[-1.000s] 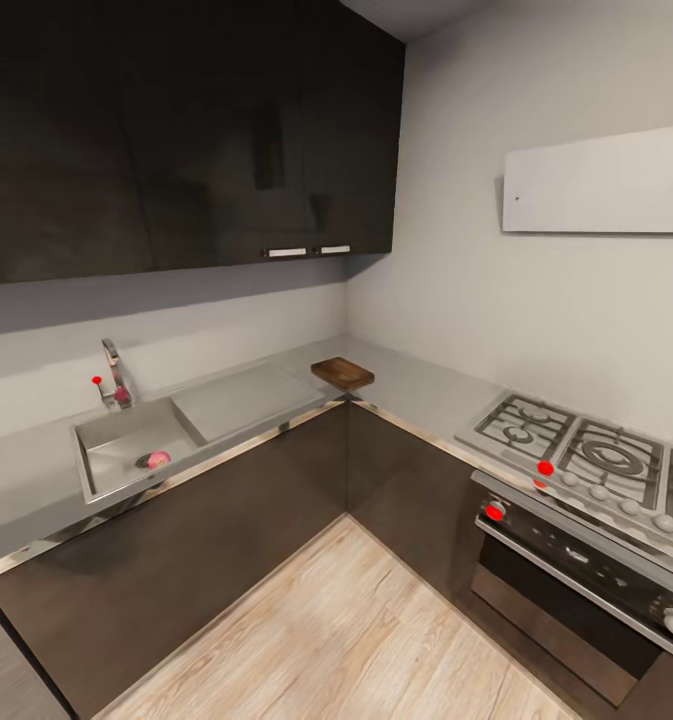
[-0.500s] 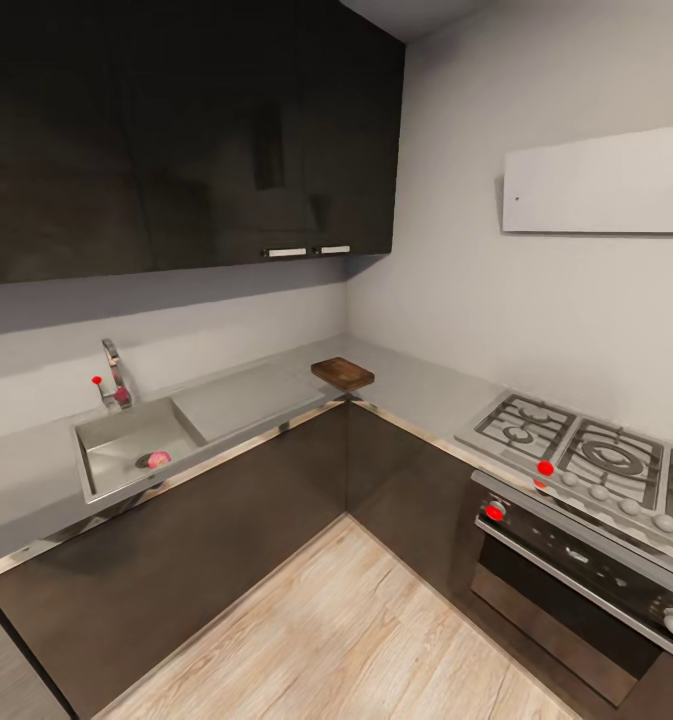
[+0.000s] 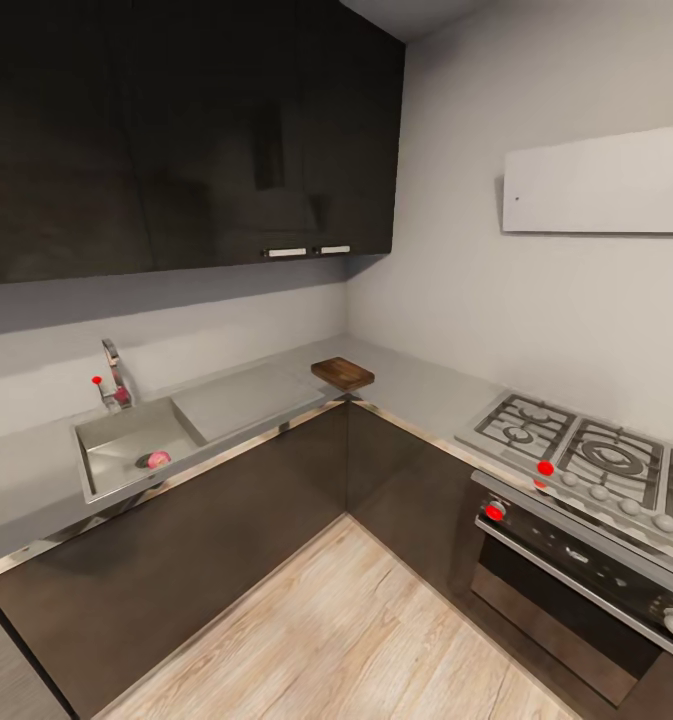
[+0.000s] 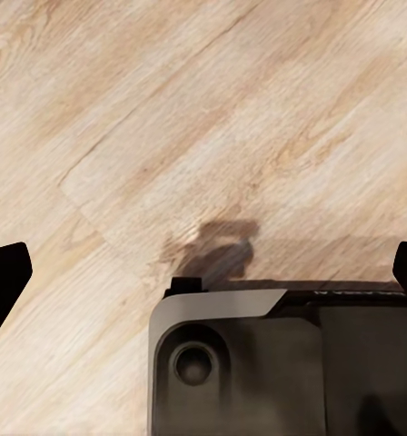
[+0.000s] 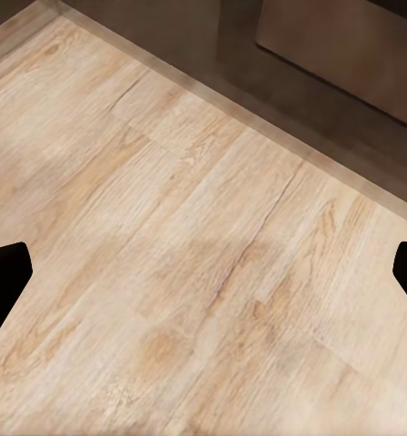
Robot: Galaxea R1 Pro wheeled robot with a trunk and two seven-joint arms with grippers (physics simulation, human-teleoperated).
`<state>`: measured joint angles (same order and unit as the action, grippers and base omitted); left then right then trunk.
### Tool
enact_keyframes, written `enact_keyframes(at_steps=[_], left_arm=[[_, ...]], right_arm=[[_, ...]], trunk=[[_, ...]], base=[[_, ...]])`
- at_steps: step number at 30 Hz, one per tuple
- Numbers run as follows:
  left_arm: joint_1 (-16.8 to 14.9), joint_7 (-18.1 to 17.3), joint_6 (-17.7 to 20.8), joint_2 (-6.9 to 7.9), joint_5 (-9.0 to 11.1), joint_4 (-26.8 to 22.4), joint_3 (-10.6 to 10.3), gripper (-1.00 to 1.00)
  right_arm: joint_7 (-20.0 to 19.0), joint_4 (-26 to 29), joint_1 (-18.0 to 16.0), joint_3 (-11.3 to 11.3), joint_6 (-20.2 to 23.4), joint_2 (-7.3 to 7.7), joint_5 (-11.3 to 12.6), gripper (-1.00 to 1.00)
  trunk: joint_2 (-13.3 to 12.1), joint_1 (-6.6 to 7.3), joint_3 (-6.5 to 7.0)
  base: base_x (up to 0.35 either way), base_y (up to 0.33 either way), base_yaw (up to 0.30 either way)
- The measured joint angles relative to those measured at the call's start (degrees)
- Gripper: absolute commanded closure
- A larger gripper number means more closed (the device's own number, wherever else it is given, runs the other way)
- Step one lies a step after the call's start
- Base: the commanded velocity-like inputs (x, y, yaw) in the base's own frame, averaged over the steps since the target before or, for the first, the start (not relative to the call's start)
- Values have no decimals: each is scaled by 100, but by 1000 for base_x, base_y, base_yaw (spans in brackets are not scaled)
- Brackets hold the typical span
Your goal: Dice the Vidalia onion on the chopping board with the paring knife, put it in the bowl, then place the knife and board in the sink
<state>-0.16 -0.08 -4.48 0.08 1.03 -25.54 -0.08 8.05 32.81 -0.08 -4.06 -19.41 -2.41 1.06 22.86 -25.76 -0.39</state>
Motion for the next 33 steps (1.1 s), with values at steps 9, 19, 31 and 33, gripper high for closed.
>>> enact_keyframes(at_steps=[9,19,31,33], left_arm=[[0,0,0,0,0,-10,0,-100],[0,0,0,0,0,-22,-8,-100],[0,0,0,0,0,-16,-8,-100],[0,0,0,0,0,-20,-8,-100]], right_arm=[[0,-7,0,0,-1,-1,1,-100],[-24,-13,0,36,-18,1,-19,-100],[-36,-34,0,53,-27,10,-34,-100],[-36,-31,0,53,-27,9,-34,-100]], trunk=[[0,0,0],[0,0,0],[0,0,0],[0,0,0]], base=[[0,0,0],[0,0,0],[0,0,0],[0,0,0]])
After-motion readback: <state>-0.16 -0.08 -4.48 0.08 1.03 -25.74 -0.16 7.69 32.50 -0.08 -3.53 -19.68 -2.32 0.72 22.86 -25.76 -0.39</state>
